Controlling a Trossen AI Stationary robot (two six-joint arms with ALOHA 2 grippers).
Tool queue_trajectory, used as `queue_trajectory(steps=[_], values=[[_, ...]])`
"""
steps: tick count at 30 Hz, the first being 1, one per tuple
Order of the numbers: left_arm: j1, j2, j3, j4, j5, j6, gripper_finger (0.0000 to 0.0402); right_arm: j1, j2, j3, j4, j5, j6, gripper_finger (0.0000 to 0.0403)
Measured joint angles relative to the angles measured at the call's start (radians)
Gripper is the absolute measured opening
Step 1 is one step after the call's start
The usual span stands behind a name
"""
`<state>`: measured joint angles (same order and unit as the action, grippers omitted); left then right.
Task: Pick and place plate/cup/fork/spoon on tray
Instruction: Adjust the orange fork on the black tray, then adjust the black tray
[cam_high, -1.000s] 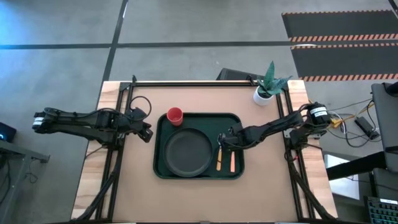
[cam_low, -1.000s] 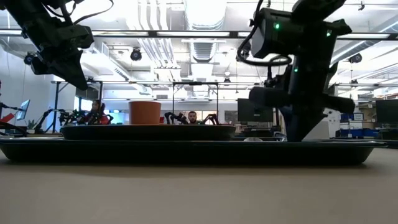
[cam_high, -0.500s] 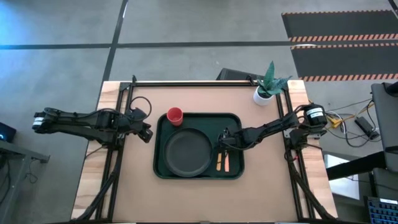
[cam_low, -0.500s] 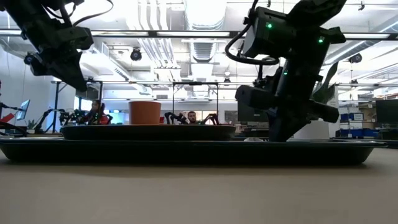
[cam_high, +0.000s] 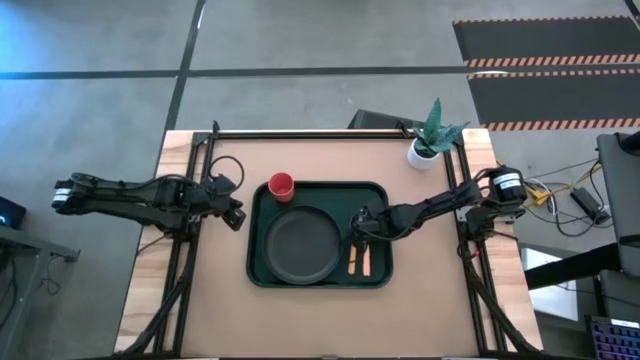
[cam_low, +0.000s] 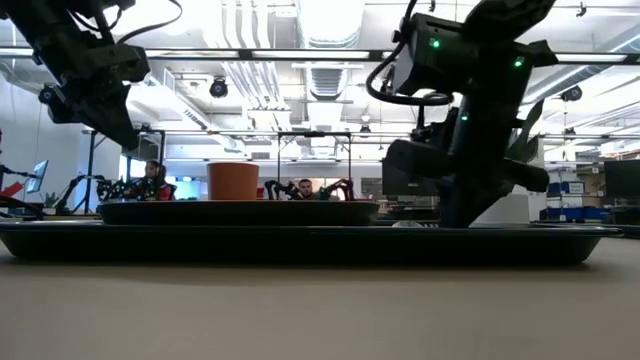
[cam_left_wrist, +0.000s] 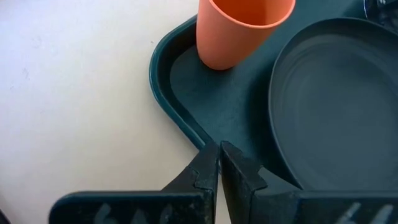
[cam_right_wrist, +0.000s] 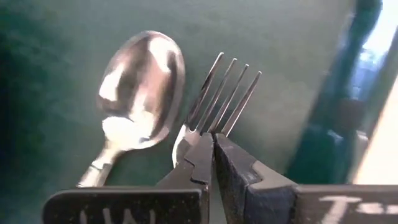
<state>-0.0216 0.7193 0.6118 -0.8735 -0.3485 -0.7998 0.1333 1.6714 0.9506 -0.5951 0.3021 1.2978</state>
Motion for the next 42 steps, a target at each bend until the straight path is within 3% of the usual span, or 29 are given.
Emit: queue_trajectory(steps=[17, 31, 42], values=[[0.000, 0.000, -0.021, 0.001, 0.004, -0.005, 0.0000, 0.000, -0.005, 0.023, -0.029, 0.004, -0.015, 0.0008], [0.000, -0.038, -0.011, 0.000, 0.004, 0.005, 0.0000, 0.006, -0.027, 0.151, -0.224, 0.012, -0.084, 0.0008], [0.000, -0.098, 0.107, -0.001, 0.004, 0.232, 0.0000, 0.009, -0.039, 0.377, -0.294, 0.143, -0.337, 0.0008]])
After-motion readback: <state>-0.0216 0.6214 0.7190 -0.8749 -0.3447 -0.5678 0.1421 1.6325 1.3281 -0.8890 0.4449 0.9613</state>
